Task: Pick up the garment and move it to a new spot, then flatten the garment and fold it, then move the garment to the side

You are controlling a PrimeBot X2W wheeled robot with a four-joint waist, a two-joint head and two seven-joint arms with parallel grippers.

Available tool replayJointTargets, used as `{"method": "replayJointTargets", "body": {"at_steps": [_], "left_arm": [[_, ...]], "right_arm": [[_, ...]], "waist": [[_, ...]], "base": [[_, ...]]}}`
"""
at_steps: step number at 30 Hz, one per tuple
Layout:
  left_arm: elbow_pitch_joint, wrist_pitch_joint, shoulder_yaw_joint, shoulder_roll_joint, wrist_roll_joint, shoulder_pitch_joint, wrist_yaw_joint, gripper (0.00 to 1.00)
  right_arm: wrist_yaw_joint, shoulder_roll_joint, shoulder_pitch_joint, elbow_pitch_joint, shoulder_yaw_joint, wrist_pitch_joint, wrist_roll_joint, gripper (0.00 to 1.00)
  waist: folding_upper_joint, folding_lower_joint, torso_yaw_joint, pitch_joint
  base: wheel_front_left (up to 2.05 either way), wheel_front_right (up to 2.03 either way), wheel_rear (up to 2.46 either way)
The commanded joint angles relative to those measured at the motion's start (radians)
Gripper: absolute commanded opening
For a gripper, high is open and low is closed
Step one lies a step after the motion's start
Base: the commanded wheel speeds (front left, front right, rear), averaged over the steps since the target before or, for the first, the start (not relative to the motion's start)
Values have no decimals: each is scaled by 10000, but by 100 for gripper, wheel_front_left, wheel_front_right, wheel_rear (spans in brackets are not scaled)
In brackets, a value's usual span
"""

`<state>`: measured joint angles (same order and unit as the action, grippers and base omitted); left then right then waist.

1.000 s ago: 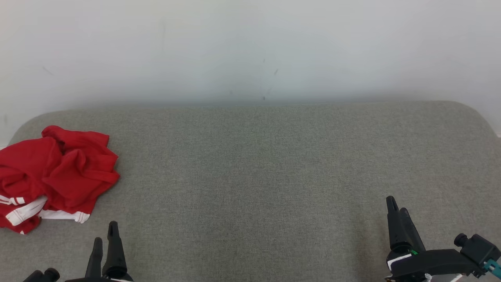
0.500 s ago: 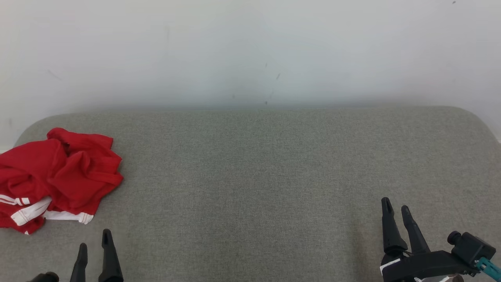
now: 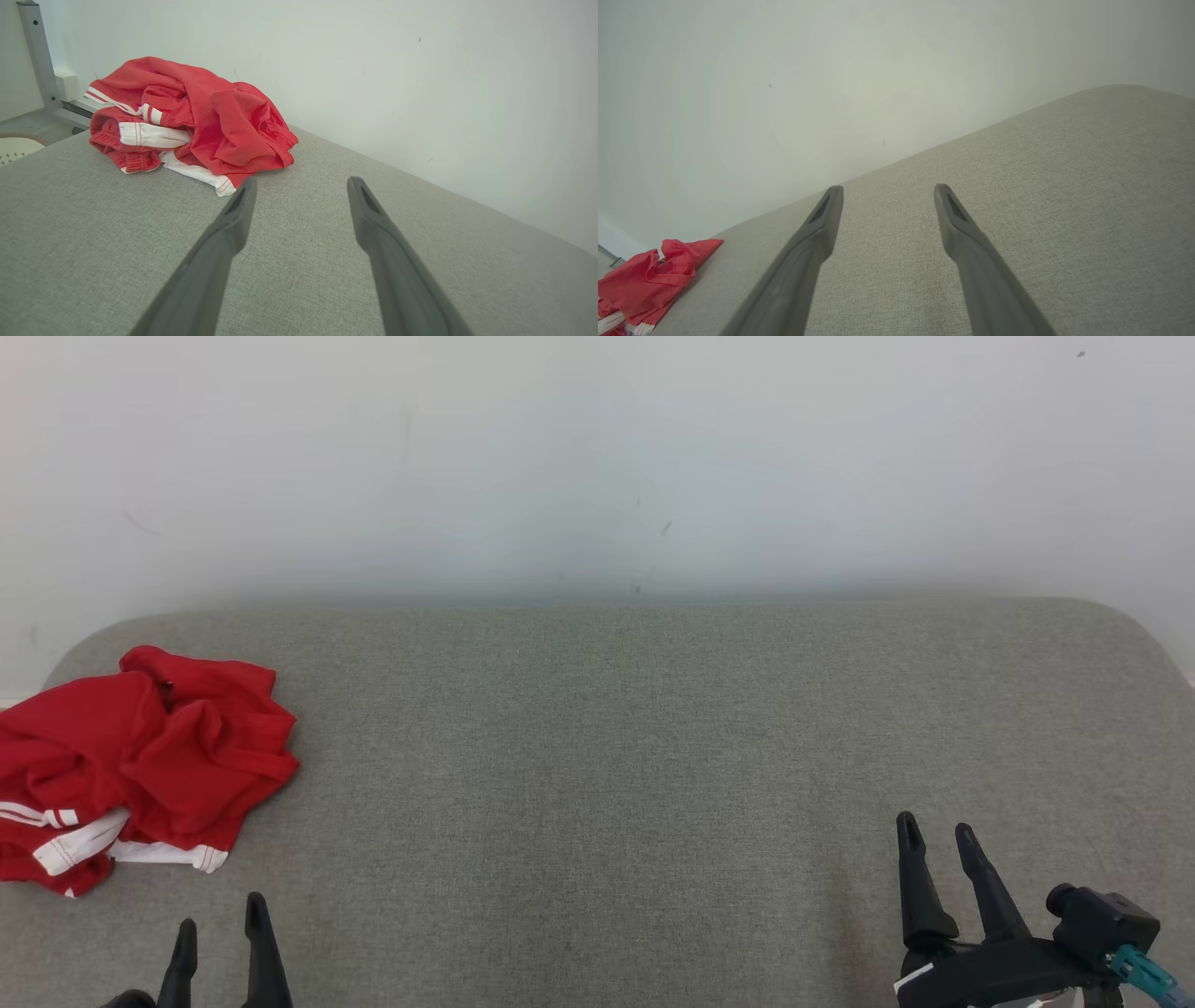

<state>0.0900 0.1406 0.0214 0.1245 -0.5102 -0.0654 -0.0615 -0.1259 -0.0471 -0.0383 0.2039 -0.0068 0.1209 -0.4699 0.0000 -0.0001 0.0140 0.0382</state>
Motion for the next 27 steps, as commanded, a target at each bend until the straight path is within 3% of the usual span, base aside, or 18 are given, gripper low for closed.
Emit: {"method": "replayJointTargets", "body": {"at_steps": [1,27], "left_arm": [[-122,100,-40,68,290,-119,-23,100],[-495,502,-367,372,2506,-533,-450,100]], "right_arm": [[-61,-37,43,-129,32,67,273,100],[-59,-43,296,-157,-155,-446,2110,100]], "waist": [[0,1,-1,10],[0,1,69,208]], "base": [[0,0,0],[0,0,0]]}}
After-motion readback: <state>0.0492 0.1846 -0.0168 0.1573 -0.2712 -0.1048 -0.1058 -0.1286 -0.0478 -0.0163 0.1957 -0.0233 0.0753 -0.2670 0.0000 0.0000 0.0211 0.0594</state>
